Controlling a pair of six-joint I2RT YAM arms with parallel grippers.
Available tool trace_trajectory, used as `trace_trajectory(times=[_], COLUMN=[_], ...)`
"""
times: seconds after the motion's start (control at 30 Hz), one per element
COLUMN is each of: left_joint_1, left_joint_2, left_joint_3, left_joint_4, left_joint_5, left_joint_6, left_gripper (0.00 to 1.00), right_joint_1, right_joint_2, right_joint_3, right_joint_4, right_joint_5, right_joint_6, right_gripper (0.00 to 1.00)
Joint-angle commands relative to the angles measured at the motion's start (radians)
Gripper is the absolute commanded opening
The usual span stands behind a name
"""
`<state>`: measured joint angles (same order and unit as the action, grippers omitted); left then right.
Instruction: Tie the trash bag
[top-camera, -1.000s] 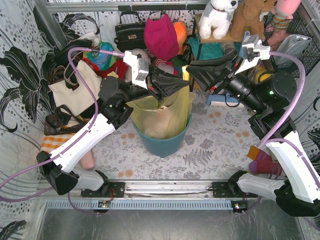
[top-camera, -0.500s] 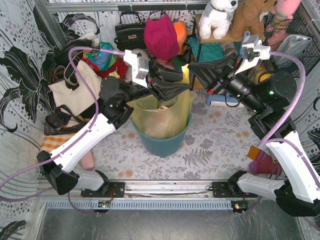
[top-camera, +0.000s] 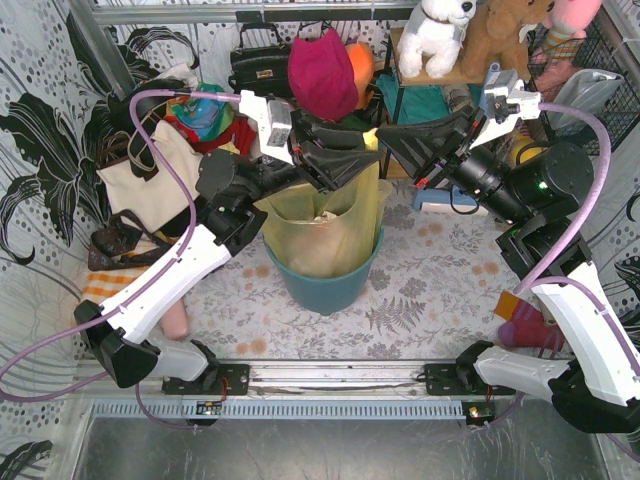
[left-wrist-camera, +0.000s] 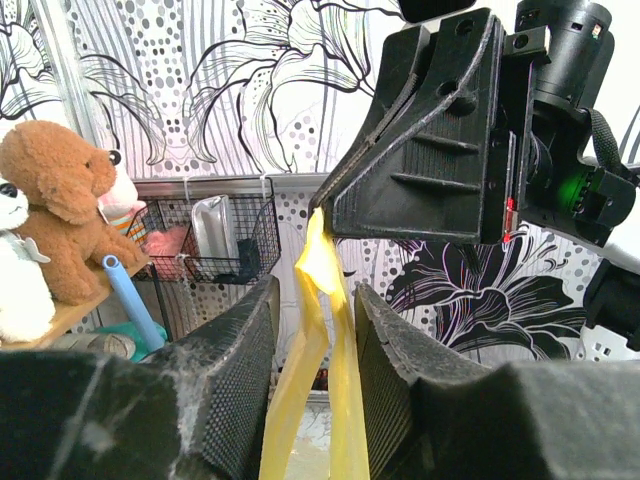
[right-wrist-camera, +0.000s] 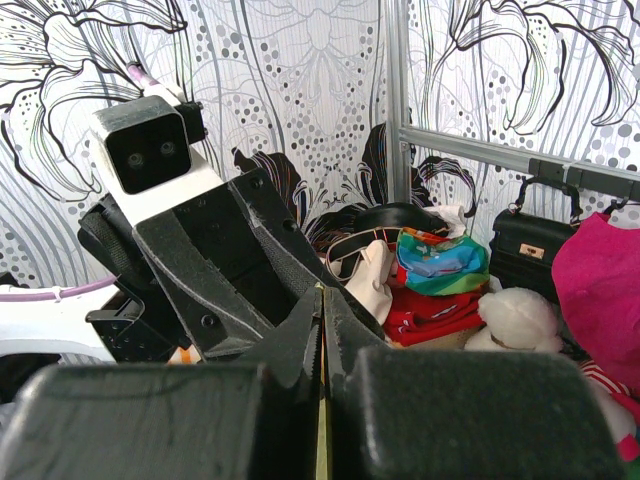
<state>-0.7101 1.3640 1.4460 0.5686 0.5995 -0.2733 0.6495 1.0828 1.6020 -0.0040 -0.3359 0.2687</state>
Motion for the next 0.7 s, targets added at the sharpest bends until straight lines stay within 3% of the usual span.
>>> trace_trajectory(times=[0.0,0.5,0.67], left_joint_1=[0.006,0.006,0.006], left_joint_2=[0.005,0.024,0.023], left_joint_3=[0.034,0.054,0.054], left_joint_4=[0.034,0.051,0.053], left_joint_5=[-0.032,-0.01,-0.015], left_joint_6=[-0.019,-0.037,-0.04], left_gripper=[0.43,0.29,0.31], right_joint_1=[-0.002,-0.001,-0.002], right_joint_2=[-0.011,-0.009,-0.009], right_joint_3=[0.004,0.001,-0.001], right_joint_4=[0.036,0.033,0.034], right_joint_5=[-0.002,0.0,0.0], right_joint_6=[0.002,0.001,0.003], right_gripper=[0.0,0.0,0.0])
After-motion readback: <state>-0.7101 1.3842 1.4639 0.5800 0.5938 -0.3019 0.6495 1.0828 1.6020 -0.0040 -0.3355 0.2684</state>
